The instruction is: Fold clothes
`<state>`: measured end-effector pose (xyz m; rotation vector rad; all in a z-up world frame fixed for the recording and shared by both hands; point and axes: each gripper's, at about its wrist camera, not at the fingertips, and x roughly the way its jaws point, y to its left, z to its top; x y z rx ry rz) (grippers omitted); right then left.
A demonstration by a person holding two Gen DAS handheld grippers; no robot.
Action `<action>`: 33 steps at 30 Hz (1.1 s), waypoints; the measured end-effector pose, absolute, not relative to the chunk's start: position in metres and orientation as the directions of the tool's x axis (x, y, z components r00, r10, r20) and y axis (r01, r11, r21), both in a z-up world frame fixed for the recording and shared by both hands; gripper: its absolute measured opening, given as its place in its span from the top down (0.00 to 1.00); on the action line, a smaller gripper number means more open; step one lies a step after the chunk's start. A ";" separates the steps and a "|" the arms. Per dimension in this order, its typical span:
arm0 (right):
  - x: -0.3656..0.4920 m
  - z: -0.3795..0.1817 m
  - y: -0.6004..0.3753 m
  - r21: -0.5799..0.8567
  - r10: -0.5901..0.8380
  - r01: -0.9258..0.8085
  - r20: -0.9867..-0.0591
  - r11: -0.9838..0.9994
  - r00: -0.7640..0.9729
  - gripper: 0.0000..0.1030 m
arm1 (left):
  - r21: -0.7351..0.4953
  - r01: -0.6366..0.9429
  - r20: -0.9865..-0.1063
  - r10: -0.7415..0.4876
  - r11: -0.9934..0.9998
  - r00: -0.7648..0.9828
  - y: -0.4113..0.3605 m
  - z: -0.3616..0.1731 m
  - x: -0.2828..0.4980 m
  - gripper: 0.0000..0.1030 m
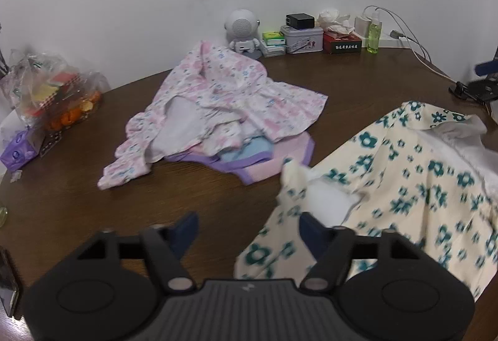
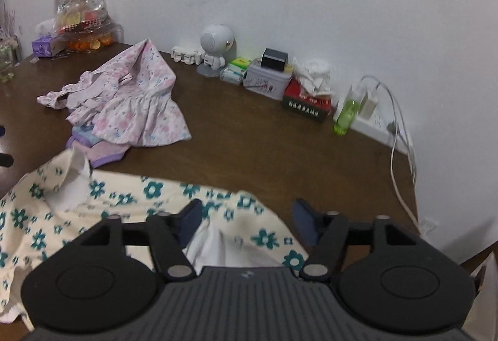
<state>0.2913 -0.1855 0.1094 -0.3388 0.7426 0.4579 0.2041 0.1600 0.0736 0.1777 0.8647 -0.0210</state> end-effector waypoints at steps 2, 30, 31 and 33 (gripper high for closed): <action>0.275 0.102 -0.190 -0.120 0.295 -0.539 -0.728 0.834 0.619 0.34 | 0.134 0.121 -0.767 0.026 0.984 0.641 0.166 0.071 0.192 0.29; 0.296 0.031 -0.303 -0.135 0.046 -0.255 -0.801 0.958 0.598 0.76 | 0.179 0.370 -0.832 -0.060 0.911 0.551 0.118 -0.001 0.136 0.92; 0.292 0.033 -0.303 -0.117 0.064 -0.252 -0.790 0.961 0.610 0.69 | 0.176 0.369 -0.833 -0.062 0.912 0.549 0.118 0.000 0.136 0.87; 0.283 0.037 -0.303 -0.079 0.100 -0.247 -0.766 0.966 0.635 0.40 | 0.168 0.366 -0.835 -0.065 0.915 0.547 0.118 0.003 0.135 0.80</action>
